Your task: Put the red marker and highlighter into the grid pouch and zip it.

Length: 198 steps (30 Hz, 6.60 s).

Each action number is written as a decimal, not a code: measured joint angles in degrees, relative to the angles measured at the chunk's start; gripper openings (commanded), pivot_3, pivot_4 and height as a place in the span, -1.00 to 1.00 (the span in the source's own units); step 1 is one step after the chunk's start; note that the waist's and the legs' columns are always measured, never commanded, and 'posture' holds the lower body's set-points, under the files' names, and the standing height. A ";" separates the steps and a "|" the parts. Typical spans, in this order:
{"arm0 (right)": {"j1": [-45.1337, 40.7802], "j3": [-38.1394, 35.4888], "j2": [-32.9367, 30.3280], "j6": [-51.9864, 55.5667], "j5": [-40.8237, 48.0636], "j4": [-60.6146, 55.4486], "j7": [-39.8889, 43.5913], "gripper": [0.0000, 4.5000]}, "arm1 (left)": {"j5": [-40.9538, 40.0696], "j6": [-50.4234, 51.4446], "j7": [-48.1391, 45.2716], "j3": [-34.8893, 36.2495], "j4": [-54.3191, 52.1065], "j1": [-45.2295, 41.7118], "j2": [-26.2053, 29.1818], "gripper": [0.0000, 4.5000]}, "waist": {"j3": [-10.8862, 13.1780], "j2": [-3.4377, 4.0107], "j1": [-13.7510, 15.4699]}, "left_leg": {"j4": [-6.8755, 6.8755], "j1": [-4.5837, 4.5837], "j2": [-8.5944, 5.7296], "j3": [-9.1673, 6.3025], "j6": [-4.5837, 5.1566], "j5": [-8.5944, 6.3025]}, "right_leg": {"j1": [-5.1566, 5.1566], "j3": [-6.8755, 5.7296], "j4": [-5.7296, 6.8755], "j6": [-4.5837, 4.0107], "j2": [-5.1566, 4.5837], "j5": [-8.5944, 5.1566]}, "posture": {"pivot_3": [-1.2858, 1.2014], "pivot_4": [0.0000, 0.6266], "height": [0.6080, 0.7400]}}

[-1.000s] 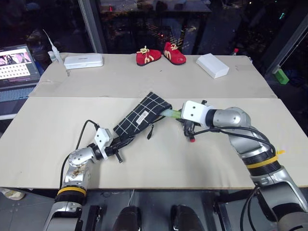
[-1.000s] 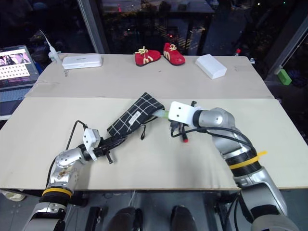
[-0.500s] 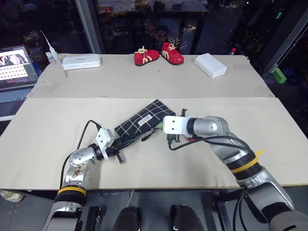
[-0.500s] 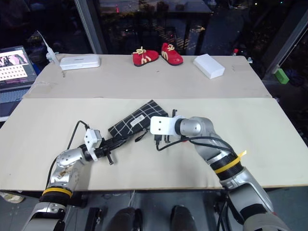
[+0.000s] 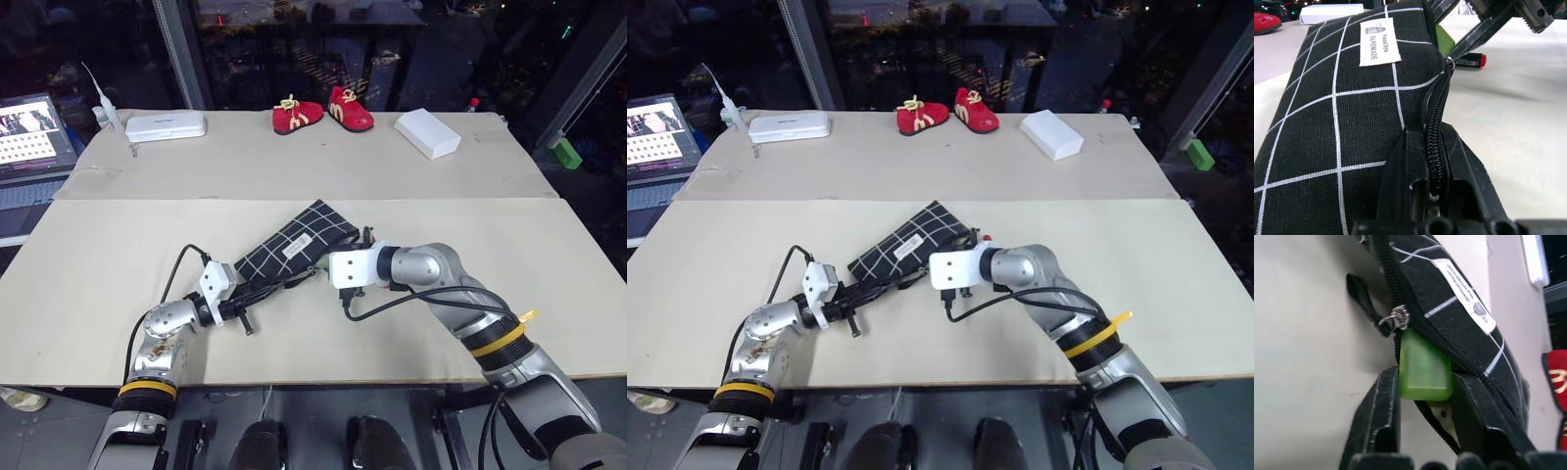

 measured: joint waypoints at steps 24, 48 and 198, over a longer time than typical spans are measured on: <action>7.31 -26.39 -5.90 39.52 33.72 -11.42 0.22 0.52 | -11.17 24.07 5.56 4.87 -10.36 -1.03 1.20 -1.00 | 0.01 -0.01 0.01 | 0.00 0.24 0.04 -0.35 -0.02 0.01 | 0.02 0.13 0.39 -0.20 0.03 -0.11 | 0.03 -0.52 1.00; 11.00 -18.34 3.05 44.25 28.95 -4.33 -16.57 0.11 | -10.92 25.27 4.43 3.12 -14.62 3.13 1.85 -1.00 | 0.00 0.00 -0.08 | -0.01 0.10 -0.02 -0.37 -0.02 0.01 | -0.02 0.14 0.28 -0.10 -0.01 -0.13 | 0.03 -0.52 1.00; 2.67 -11.21 11.06 43.20 37.04 -4.29 -3.08 -0.98 | -9.21 25.42 3.86 1.67 -15.41 3.07 0.26 -1.00 | 0.04 -0.02 -0.06 | -0.06 0.30 0.01 -0.04 0.02 -0.04 | -0.08 0.89 0.31 -0.04 0.19 -0.14 | 0.03 -0.52 1.00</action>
